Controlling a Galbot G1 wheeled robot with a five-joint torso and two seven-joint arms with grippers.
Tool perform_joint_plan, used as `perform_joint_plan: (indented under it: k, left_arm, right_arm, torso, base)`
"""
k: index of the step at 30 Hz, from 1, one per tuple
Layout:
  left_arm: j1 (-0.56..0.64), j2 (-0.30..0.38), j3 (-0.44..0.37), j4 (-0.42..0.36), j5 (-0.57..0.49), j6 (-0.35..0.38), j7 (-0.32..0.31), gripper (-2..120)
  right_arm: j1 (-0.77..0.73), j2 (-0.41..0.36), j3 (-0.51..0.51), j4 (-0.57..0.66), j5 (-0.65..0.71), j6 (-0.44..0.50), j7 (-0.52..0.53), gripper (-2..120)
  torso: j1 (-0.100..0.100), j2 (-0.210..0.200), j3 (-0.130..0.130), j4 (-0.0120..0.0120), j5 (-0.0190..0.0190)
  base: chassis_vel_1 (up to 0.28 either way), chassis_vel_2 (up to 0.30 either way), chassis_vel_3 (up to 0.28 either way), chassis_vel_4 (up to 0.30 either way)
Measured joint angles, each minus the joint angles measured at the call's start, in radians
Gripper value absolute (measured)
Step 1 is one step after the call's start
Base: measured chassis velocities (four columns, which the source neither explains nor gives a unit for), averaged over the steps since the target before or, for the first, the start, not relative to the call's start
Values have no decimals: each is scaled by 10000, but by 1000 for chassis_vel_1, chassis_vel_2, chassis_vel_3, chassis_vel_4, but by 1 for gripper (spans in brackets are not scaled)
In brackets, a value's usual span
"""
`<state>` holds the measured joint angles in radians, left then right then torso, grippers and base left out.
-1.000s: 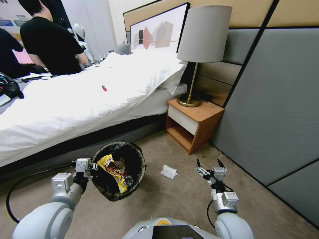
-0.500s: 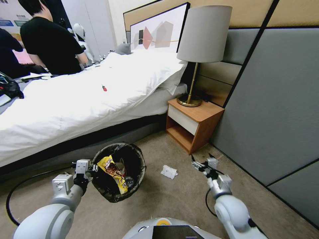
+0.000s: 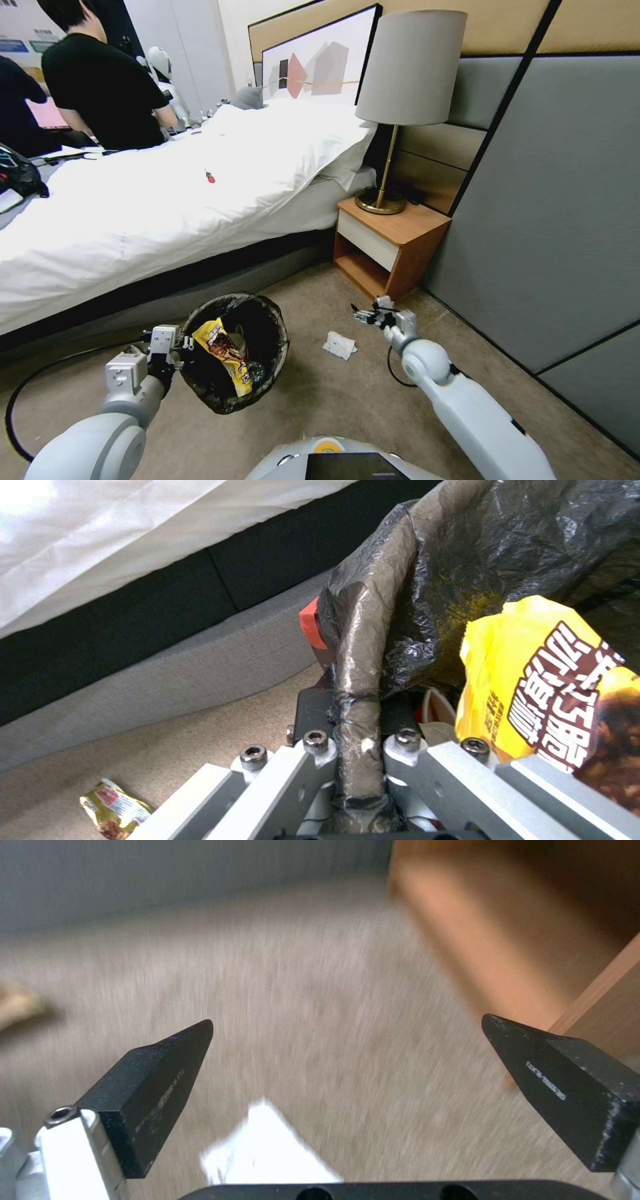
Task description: Pick up the trash bin, then pick up the garbage from the floor and place it into the trash bin.
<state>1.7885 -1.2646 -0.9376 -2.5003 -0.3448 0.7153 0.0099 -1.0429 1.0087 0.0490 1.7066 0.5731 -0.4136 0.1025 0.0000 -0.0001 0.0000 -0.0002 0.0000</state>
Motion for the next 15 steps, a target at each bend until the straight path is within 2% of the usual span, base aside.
perform_joint_plan:
  k: [5, 8, 10, 15]
  left_arm:
    - [45, -60, -47, 0, 2, -1, -23, 1]
    - [157, -99, -145, 0, -2, -5, -23, 1]
    - [167, -107, -159, 0, -2, -7, -24, 1]
    - [230, -262, -229, 1, -1, -16, -24, 1]
  right_arm:
    - [502, 169, -581, -898, 35, 11, -288, 100]
    - [1038, 566, -1171, -1903, 59, 27, -494, 100]
    - [1098, 629, -1240, -2018, 61, 28, -507, 100]
    - [1825, 1264, -2013, -3227, 50, 106, -669, 100]
  torso:
    - [0, 0, 0, 2, 1]
    - [0, 0, 0, 2, 0]
    - [0, 0, 0, 2, 0]
    - [0, 0, 1, 3, 1]
  base:
    - [0, 0, 0, 0]
    - [0, 0, 0, 0]
    - [0, 0, 0, 0]
    - [0, 0, 0, 0]
